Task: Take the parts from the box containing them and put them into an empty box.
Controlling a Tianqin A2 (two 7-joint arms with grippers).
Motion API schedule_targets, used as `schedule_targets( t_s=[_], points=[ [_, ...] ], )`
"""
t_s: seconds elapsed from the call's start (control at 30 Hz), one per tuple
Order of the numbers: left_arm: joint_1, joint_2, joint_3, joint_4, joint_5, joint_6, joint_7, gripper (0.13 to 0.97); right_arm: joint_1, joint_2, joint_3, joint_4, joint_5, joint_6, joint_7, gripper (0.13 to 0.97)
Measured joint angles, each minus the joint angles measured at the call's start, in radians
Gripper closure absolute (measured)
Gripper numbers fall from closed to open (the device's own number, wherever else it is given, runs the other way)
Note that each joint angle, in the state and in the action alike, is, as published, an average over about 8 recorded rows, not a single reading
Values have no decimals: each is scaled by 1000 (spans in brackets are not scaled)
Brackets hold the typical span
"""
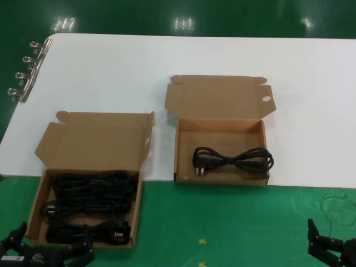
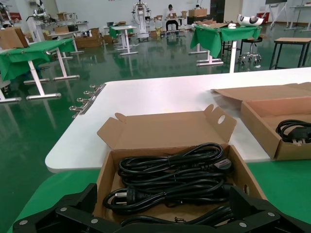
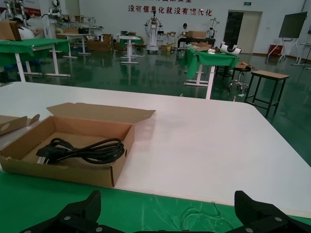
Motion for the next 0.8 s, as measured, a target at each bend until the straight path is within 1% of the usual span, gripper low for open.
schedule_targets(
  t_s=[0.8],
  points=[
    [0, 0, 0, 0, 0, 0, 0, 132, 0, 0, 0, 0, 0, 0, 0, 129]
  ],
)
